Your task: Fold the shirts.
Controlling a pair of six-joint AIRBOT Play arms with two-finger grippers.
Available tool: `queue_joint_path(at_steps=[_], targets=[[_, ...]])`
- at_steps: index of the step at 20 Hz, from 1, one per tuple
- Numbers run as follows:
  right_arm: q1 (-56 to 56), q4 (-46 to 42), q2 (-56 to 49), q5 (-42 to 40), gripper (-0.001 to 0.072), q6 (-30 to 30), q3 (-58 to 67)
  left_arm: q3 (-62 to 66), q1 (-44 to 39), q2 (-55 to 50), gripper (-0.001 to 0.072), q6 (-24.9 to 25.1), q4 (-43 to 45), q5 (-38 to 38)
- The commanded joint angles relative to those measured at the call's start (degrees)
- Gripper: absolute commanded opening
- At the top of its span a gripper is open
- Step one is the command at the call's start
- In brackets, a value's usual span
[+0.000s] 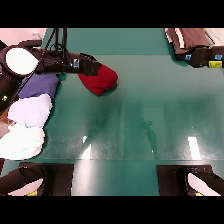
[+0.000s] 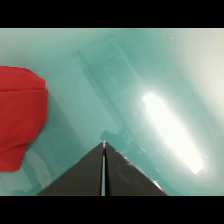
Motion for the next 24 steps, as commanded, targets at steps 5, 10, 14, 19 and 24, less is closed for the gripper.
queue_joint_path(at_steps=[5, 10, 14, 19, 24], targets=[[0.0, 0.0, 0.0, 0.0, 0.0016, 0.0, 0.1, 0.0, 0.0, 0.0, 0.0025, 0.0, 0.0, 0.0], [0.0, 0.0, 0.0, 0.0, 0.0016, 0.0, 0.1, 0.0, 0.0, 0.0, 0.0025, 0.0, 0.0, 0.0], [0.0, 0.1, 0.0, 0.0, 0.0016, 0.0, 0.1, 0.0, 0.0, -0.2, 0.0139, 0.4, 4.0, 5.1], [0.2, 0.5, 0.0, 0.2, 0.0016, 0.0, 0.1, 0.0, 4.3, -9.2, 0.0554, -9.2, 12.8, 5.7], [0.3, 0.5, 0.0, 0.2, 0.0016, 0.0, 0.1, 0.0, 7.5, -24.9, 0.0554, -10.6, 11.9, 11.8]])
